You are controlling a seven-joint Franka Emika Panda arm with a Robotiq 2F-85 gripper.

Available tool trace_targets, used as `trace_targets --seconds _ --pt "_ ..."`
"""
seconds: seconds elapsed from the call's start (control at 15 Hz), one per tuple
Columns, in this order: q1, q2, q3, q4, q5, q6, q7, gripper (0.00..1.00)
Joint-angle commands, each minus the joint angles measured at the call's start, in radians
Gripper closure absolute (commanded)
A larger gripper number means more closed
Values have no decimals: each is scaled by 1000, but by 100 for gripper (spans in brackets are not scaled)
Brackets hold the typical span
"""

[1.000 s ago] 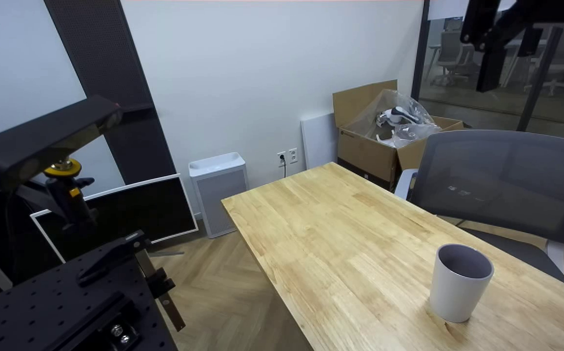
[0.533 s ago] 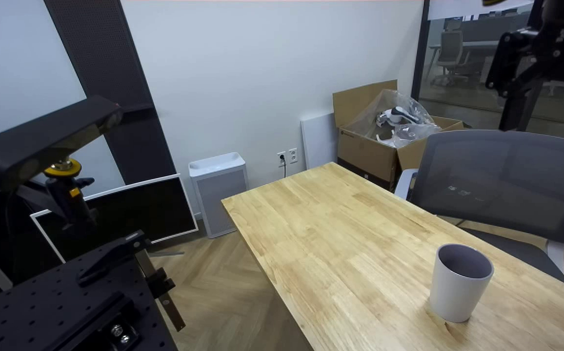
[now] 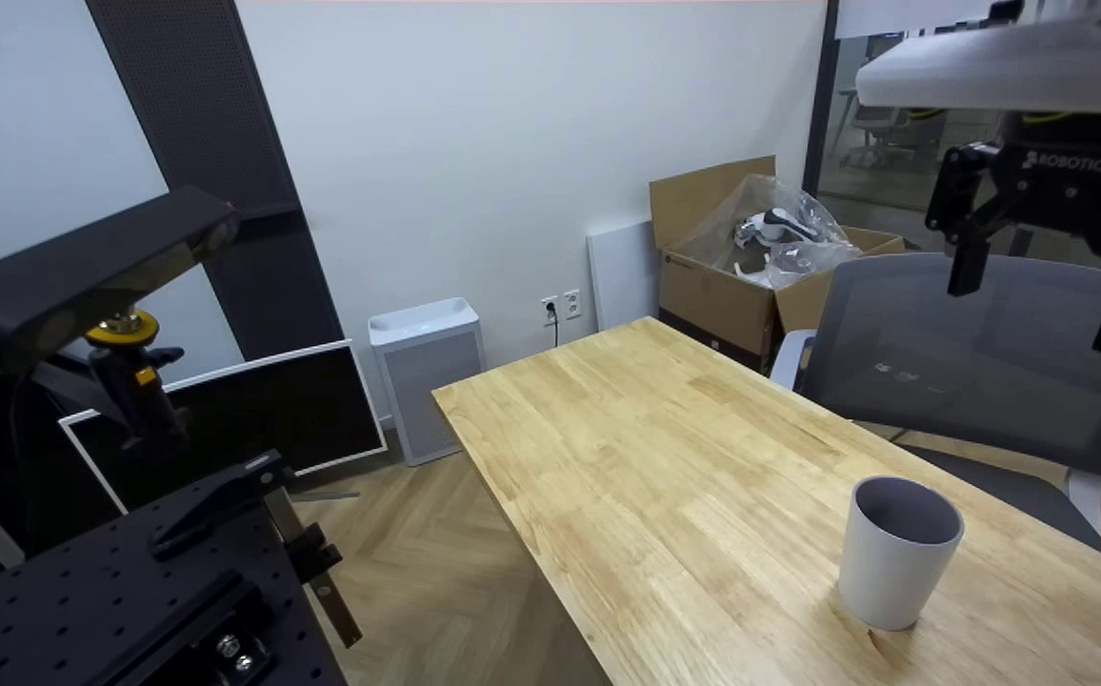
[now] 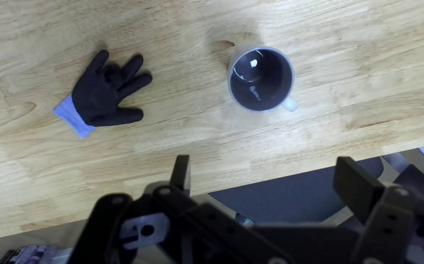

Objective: Put the mug towards the edge of the table

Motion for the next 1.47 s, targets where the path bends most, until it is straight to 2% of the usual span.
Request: trace_targets --seconds 0.0,0.4,0.47,1.13,1.4 --pt "37 79 -20 96 -22 -30 66 0" --pt "49 130 -25 154 -18 -55 68 0" --pt "41 104 -26 89 -9 -21 60 0" --pt "17 107 -66 -5 -14 48 46 0" --pt "9 117 -60 5 -8 36 26 0"
